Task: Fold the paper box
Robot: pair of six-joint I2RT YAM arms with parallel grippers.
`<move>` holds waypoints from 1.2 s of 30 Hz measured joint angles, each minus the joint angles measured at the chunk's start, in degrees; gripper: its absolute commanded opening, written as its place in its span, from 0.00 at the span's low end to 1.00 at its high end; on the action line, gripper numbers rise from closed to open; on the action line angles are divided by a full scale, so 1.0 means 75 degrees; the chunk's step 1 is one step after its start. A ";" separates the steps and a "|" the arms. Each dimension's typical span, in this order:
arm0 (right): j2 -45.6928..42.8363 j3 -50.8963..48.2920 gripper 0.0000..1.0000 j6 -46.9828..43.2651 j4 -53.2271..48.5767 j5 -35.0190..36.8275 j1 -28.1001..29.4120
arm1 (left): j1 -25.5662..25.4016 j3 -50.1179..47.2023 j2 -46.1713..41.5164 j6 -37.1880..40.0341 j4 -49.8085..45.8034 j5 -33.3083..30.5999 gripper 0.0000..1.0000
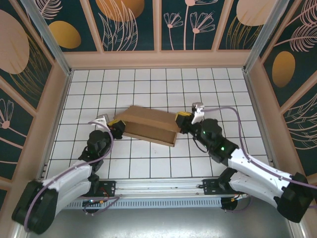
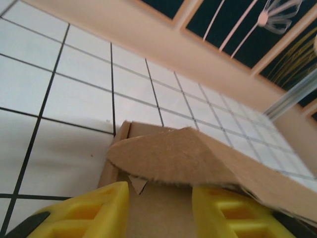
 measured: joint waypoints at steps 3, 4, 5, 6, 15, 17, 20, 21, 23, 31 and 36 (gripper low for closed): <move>0.0504 0.0306 0.00 -0.0029 -0.0221 -0.0245 -0.0198 | 0.0000 -0.0239 -0.1096 -0.0425 -0.0711 -0.0306 0.37; 0.0691 0.0396 0.00 -0.0017 -0.0294 -0.0388 -0.0277 | 0.0000 -0.0341 -0.1343 -0.0522 -0.0874 -0.0391 0.36; 0.0906 0.0510 0.00 0.0012 -0.0364 -0.0542 -0.0385 | 0.0000 -0.0455 -0.1556 -0.0621 -0.1081 -0.0458 0.34; 0.1093 0.0624 0.00 0.0038 -0.0420 -0.0653 -0.0466 | 0.0000 -0.0519 -0.1664 -0.0679 -0.1268 -0.0504 0.33; 0.3010 0.1571 0.03 0.0201 -0.1064 -0.1457 -0.0685 | 0.0000 0.0609 -0.2396 -0.0414 -0.3934 -0.1352 0.04; 0.3130 0.1469 0.04 0.0195 -0.1102 -0.1469 -0.0688 | 0.0000 0.1241 -0.2669 -0.0321 -0.4328 -0.1769 0.04; 0.3235 0.1224 0.06 0.0169 -0.1105 -0.1466 -0.0685 | 0.0000 0.1894 -0.2769 -0.0172 -0.4497 -0.2162 0.12; 0.3305 0.1172 0.06 0.0163 -0.1110 -0.1466 -0.0688 | 0.0000 0.2040 -0.2643 -0.0070 -0.4508 -0.2209 0.15; 0.3544 0.1099 0.09 0.0105 -0.1189 -0.1364 -0.0688 | 0.0000 0.2393 -0.2017 0.0134 -0.4549 -0.2250 0.25; 0.3946 0.1134 0.47 -0.0154 -0.1848 -0.0466 -0.0685 | 0.0003 0.3611 0.1320 0.1003 -0.4529 -0.1565 0.55; 0.2748 0.1096 0.68 -0.0143 -0.2130 -0.0408 -0.0842 | 0.0184 0.4112 0.3089 0.1233 -0.4223 -0.0402 0.56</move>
